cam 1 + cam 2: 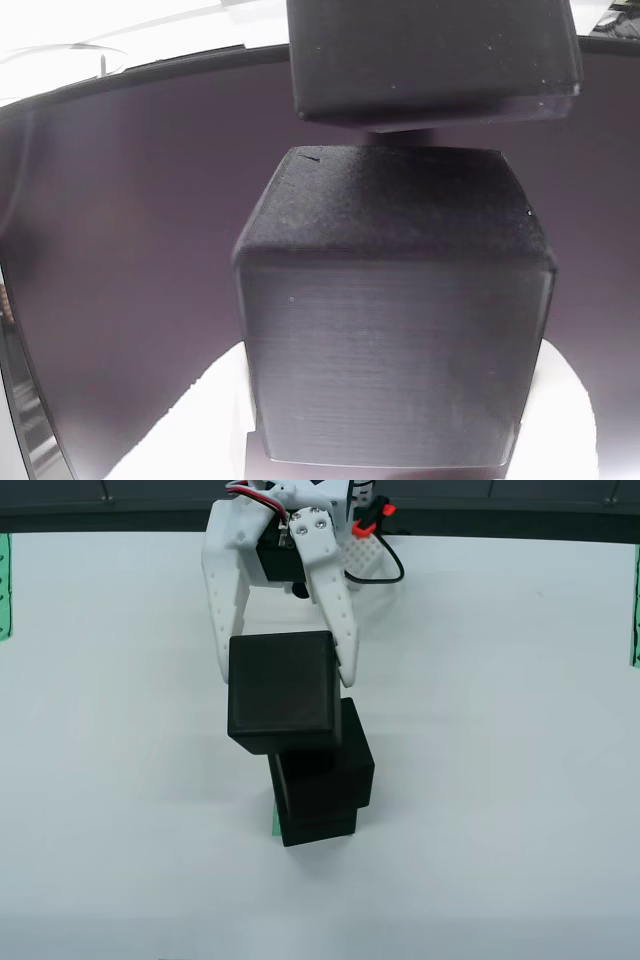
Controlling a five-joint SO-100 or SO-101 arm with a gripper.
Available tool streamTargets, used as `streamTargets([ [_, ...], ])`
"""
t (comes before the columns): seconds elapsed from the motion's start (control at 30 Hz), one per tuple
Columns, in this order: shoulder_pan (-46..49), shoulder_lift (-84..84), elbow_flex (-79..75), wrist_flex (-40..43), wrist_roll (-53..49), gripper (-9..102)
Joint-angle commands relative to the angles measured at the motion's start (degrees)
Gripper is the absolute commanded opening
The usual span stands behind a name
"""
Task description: Stack 3 Blocks on the chosen place.
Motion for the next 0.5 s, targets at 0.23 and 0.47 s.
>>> streamTargets([
  [0.23, -0.35, 1.58, 3.16, -8.7, -0.44, 24],
  [0.47, -1.23, 2.11, 6.5, -14.24, -0.35, 24],
])
